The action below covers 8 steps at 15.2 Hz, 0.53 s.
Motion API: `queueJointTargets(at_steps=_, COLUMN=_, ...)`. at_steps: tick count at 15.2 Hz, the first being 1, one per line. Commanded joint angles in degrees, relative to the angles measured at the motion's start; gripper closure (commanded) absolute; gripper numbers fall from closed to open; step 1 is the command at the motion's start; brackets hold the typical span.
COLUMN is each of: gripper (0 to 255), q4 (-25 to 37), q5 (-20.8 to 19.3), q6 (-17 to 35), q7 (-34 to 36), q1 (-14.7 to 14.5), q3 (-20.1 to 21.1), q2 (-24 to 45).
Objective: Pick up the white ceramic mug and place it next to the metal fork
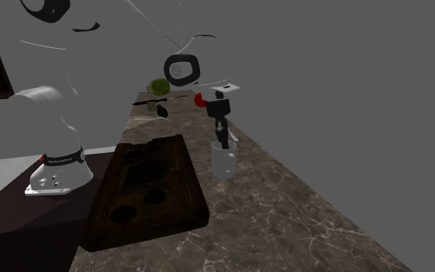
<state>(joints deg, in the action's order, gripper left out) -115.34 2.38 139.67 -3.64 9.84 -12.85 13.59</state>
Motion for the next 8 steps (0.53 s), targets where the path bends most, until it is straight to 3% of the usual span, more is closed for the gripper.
queueJointTargets(at_steps=1, gripper=255, q4=0.00, q5=0.00, q6=0.01, q7=0.00, q1=0.00, q3=0.00, q2=0.00)
queueJointTargets(at_steps=8, gripper=255, q4=2.17, q5=-0.91, q6=-4.79, q7=0.53, q1=-0.25, q3=-0.27, q2=-2.70)
